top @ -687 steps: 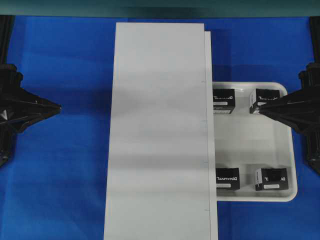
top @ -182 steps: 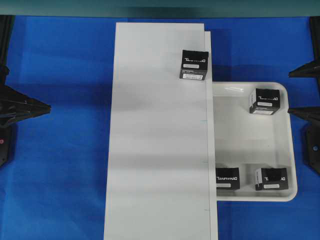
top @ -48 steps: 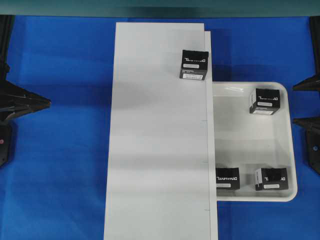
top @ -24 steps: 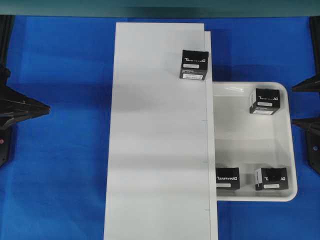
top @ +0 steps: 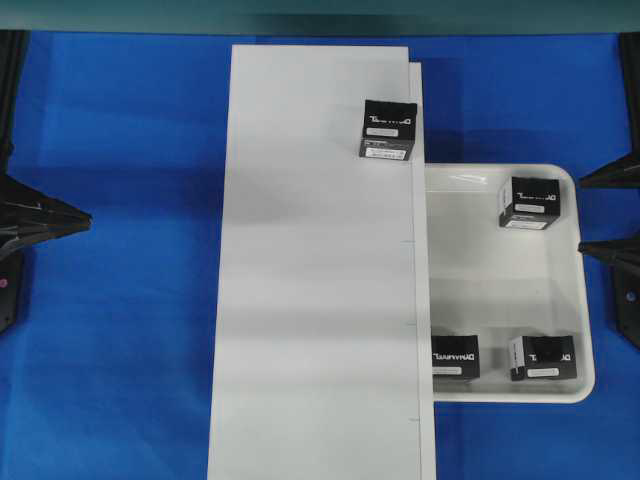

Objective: Place the box from the white plastic tray onto the white base.

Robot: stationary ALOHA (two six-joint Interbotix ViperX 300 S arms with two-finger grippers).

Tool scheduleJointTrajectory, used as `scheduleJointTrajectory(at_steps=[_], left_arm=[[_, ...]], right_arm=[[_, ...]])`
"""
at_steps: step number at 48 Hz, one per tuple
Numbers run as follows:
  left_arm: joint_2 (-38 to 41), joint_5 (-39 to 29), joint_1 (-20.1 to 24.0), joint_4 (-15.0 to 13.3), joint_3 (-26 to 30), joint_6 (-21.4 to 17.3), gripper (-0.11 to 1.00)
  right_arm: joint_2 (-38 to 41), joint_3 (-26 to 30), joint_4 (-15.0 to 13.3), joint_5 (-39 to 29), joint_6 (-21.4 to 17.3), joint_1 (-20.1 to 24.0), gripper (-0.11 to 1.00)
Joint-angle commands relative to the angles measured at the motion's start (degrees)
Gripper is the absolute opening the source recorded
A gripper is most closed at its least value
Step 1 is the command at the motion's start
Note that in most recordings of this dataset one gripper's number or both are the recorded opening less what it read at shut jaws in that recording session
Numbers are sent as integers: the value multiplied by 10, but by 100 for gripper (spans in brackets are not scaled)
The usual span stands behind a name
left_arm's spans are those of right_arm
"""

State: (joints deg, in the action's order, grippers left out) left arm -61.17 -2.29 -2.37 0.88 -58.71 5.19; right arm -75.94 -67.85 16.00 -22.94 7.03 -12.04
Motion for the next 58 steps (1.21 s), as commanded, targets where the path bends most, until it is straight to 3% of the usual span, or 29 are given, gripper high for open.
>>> scheduleJointTrajectory(at_steps=[1, 58], left_arm=[[4, 2, -1, 2, 7, 0, -7], [6, 3, -2, 1, 6, 1, -7]], right_arm=[[2, 3, 0, 4, 2, 0, 98], [0, 3, 0, 11, 1, 1, 98]])
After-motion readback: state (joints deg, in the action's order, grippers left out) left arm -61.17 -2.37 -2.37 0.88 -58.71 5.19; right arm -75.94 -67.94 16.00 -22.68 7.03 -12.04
